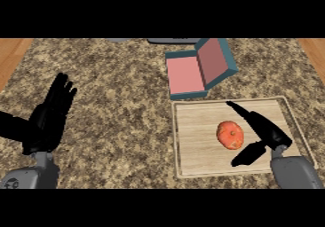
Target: Pick the squash from the tray and place it in the cardboard box
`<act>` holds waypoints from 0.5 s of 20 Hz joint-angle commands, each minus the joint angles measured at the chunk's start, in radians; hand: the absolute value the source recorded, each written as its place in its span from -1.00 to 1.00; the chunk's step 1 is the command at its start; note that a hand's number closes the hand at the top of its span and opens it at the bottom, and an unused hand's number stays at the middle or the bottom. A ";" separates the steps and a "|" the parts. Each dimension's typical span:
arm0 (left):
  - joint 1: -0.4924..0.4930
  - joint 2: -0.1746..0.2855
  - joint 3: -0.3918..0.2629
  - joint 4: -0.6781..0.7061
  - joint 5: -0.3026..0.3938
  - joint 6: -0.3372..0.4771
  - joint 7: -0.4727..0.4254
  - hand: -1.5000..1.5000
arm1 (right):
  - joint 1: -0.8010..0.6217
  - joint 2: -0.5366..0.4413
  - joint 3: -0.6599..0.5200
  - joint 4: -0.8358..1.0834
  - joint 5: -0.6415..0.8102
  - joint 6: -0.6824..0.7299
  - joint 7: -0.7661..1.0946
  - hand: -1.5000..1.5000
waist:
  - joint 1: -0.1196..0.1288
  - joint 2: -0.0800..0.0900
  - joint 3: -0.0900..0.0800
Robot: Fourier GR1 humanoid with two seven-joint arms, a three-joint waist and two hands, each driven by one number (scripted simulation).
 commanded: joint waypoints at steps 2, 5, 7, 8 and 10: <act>0.033 -0.018 -0.017 -0.110 -0.022 0.036 0.072 0.00 | -0.026 -0.010 -0.029 0.025 0.014 0.013 -0.025 -1.00 | 0.002 0.000 0.000; 0.025 0.004 0.025 -0.050 0.003 -0.005 0.023 0.00 | -0.005 0.039 0.011 0.019 0.055 -0.034 -0.035 1.00 | 0.001 0.000 0.000; 0.033 0.014 0.032 -0.062 0.022 -0.021 0.043 0.00 | 0.018 0.035 0.042 -0.008 0.085 -0.060 -0.075 1.00 | 0.001 0.000 0.000; 0.074 -0.029 -0.011 -0.019 -0.016 -0.019 -0.061 0.00 | -0.057 0.008 0.038 0.032 0.094 -0.039 -0.085 1.00 | 0.004 0.001 0.000; 0.011 0.009 0.027 -0.025 0.011 -0.022 0.017 0.00 | 0.007 0.019 0.071 0.057 0.161 -0.139 -0.167 1.00 | 0.001 0.001 0.000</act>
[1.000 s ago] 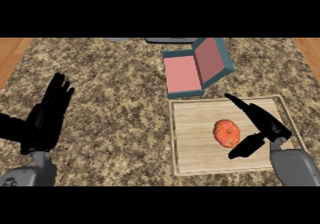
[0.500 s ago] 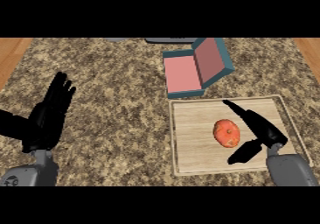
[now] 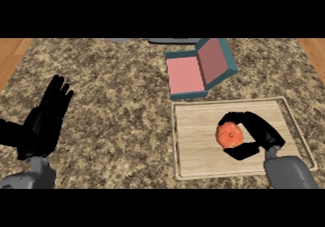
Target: Pick the squash from the tray and place it in the cardboard box
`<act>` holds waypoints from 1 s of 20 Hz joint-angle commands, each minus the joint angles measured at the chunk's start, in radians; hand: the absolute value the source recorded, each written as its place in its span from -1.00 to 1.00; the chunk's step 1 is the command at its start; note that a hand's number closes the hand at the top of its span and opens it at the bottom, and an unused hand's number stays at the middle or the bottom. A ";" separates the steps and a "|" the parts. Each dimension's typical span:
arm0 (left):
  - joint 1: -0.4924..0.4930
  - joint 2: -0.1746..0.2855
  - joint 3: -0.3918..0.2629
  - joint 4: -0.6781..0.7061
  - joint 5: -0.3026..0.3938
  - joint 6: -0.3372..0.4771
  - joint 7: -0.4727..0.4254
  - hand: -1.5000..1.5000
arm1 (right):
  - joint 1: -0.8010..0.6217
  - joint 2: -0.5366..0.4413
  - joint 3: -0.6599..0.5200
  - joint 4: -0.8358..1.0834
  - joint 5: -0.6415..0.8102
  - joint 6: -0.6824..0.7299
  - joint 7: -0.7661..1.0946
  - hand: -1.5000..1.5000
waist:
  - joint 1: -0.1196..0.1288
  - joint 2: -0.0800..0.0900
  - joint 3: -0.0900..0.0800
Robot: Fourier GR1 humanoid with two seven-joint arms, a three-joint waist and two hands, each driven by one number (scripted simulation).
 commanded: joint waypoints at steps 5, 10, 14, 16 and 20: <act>0.009 -0.003 0.019 0.021 0.002 -0.015 -0.032 0.00 | -0.015 -0.003 -0.013 0.017 0.074 -0.064 -0.070 1.00 | -0.001 0.000 0.001; 0.019 -0.019 -0.025 0.011 -0.013 -0.018 -0.023 0.00 | -0.136 0.202 0.189 0.006 0.259 -0.289 0.183 1.00 | 0.036 0.002 -0.001; -0.049 -0.024 -0.070 0.021 -0.011 -0.047 -0.007 0.00 | -0.344 0.208 0.280 0.077 0.329 -0.274 0.381 1.00 | 0.155 0.022 -0.008; -0.063 -0.026 -0.080 0.031 -0.012 -0.054 -0.005 0.00 | -0.444 0.209 0.317 0.106 0.363 -0.289 0.472 1.00 | 0.178 0.024 -0.008; -0.085 -0.048 -0.118 0.043 -0.017 -0.065 -0.004 0.00 | -0.604 0.210 0.395 0.195 0.356 -0.326 0.621 1.00 | 0.216 0.033 -0.005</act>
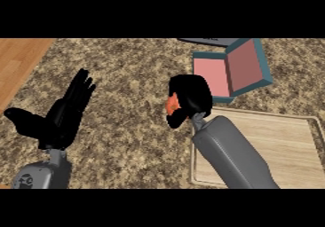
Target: Pick the squash from the tray and place it in the cardboard box
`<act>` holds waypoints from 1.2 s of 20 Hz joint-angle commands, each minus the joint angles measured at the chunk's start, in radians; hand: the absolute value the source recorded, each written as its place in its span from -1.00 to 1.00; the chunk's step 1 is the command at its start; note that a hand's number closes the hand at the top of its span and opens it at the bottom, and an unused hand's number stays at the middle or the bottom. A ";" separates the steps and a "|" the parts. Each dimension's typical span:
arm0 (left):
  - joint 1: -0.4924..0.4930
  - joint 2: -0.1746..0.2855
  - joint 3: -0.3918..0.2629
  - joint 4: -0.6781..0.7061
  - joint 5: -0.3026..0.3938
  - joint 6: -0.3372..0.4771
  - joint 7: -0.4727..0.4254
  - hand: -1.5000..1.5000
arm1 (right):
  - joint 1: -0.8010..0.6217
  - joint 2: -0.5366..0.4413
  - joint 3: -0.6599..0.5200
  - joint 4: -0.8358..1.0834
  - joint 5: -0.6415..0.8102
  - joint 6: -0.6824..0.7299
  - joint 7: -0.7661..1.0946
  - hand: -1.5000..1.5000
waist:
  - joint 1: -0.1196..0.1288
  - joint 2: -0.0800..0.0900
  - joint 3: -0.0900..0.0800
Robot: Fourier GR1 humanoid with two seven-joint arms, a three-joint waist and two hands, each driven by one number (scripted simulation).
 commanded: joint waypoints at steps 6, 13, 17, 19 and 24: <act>-0.077 -0.025 -0.038 0.047 -0.026 0.007 0.005 0.00 | -0.381 0.013 0.150 0.143 -0.077 -0.064 0.327 1.00 | 0.047 0.008 0.002; -0.084 -0.045 -0.050 0.059 -0.037 0.023 0.006 0.00 | -0.560 0.013 0.140 0.223 -0.024 -0.303 0.595 1.00 | 0.025 0.002 0.000; -0.095 -0.024 -0.012 0.072 -0.022 0.025 0.018 0.00 | -0.674 0.013 0.132 0.308 0.008 -0.341 0.692 1.00 | 0.005 0.001 -0.001; -0.101 -0.015 0.002 0.091 -0.020 0.021 0.003 0.00 | -0.702 0.013 0.125 0.345 0.008 -0.373 0.713 1.00 | -0.009 0.004 -0.001; -0.069 -0.008 0.016 0.072 -0.026 0.033 -0.012 0.00 | -0.745 0.013 0.087 0.446 -0.038 -0.396 0.740 1.00 | -0.032 -0.002 0.001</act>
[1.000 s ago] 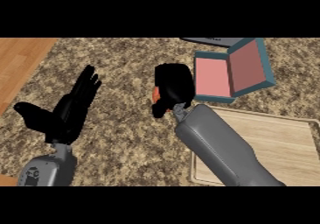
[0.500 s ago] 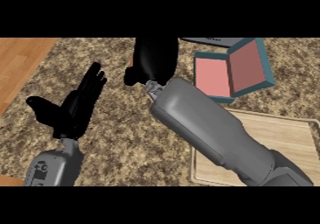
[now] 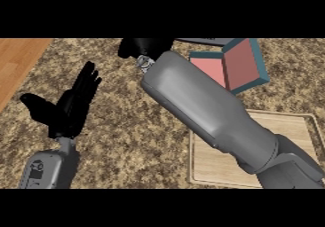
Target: Pick the squash from the tray and place it in the cardboard box
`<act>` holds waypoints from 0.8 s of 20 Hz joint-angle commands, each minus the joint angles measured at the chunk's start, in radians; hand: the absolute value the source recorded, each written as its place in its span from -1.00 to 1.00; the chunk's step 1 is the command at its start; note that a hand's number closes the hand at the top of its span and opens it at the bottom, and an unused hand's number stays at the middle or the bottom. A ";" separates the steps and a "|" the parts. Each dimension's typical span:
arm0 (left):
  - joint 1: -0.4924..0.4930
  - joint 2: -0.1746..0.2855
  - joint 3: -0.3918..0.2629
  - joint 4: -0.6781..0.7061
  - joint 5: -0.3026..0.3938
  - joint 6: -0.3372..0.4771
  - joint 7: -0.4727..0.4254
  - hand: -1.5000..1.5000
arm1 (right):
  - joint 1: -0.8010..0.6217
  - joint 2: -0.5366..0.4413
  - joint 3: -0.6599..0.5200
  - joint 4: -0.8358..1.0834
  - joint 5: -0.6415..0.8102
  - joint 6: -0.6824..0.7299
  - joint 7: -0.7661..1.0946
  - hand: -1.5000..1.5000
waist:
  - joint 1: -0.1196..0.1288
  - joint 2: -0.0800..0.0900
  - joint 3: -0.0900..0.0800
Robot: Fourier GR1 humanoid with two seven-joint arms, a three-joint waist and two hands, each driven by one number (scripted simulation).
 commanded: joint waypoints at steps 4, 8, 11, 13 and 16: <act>0.016 0.044 0.048 -0.022 0.020 -0.011 0.009 0.00 | -0.072 0.010 -0.053 0.169 -0.021 -0.137 0.156 1.00 | -0.031 0.000 0.002; 0.060 0.019 0.036 -0.042 0.010 0.012 0.004 0.00 | -0.081 0.010 -0.033 0.271 0.031 -0.163 0.127 1.00 | -0.067 -0.008 0.003; 0.032 0.019 0.039 -0.021 0.009 0.011 -0.004 0.00 | -0.119 0.010 -0.041 0.353 0.041 -0.154 0.134 1.00 | -0.069 -0.003 0.002; 0.055 0.007 0.038 -0.024 -0.004 0.026 -0.032 0.00 | -0.085 0.010 -0.065 0.429 0.047 -0.203 0.043 1.00 | -0.074 0.002 0.003; 0.087 0.028 0.053 -0.064 0.023 0.004 -0.005 0.00 | -0.102 0.010 -0.091 0.506 0.067 -0.209 0.018 1.00 | -0.084 -0.003 0.004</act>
